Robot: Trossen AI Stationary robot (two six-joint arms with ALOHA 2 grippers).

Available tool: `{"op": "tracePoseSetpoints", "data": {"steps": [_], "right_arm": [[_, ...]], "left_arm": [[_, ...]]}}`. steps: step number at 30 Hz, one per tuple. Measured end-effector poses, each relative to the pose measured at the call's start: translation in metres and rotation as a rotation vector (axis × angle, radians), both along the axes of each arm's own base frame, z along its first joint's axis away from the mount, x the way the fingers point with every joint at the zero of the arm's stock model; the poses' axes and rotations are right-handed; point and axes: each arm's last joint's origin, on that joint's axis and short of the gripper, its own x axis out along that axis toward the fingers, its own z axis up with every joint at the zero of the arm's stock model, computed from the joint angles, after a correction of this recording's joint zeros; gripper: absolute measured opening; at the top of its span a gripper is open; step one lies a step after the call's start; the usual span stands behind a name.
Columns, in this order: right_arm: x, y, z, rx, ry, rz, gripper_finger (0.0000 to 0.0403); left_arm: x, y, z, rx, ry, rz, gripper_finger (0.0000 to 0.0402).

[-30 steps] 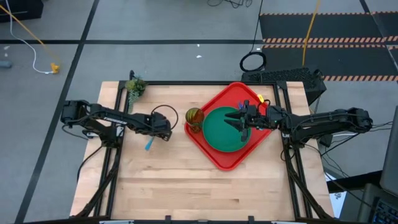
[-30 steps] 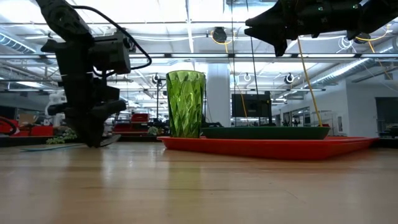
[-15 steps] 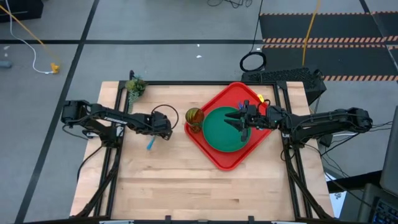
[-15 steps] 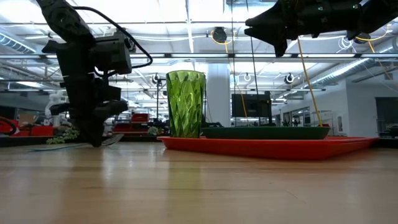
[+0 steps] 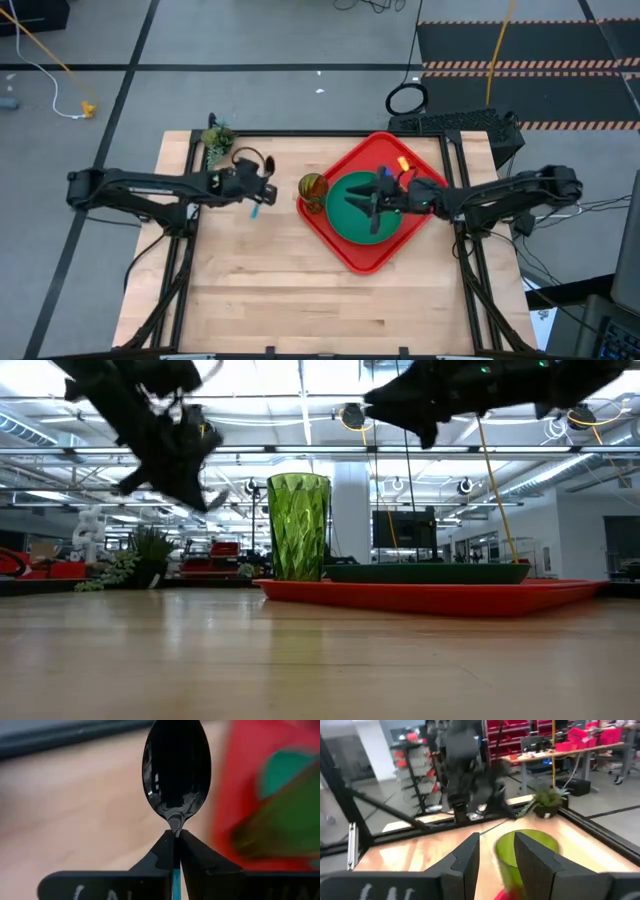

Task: Pick and place plate/cup/fork/spoon on tray
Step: Put the blue spoon on the red serving tray

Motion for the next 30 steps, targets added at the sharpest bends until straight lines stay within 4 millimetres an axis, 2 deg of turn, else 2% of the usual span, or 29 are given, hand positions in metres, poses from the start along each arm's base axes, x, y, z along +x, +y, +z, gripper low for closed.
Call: {"op": "tracePoseSetpoints", "data": {"steps": [6,10,14,19,25,30], "right_arm": [[0.046,0.019,-0.003,-0.039,0.063,0.043,0.0116],[0.076,0.028,-0.011,-0.043,0.097,0.063,0.0116],[0.096,0.033,-0.015,-0.044,0.109,0.053,0.0121],[0.108,0.033,-0.015,-0.052,0.096,0.005,0.0144],[0.109,0.034,-0.010,-0.070,0.042,0.003,0.0194],[0.109,0.036,-0.007,-0.086,0.009,0.011,0.0232]], "left_arm": [[0.009,-0.007,0.044,0.166,-0.308,-0.201,0.0013],[0.015,-0.015,0.063,0.248,-0.458,-0.312,0.0019],[0.018,-0.026,0.072,0.306,-0.536,-0.371,0.0021],[0.026,-0.041,0.076,0.353,-0.605,-0.445,0.0022],[0.042,-0.062,0.076,0.454,-0.673,-0.542,0.0023],[0.049,-0.071,0.075,0.504,-0.721,-0.572,0.0023]]}}
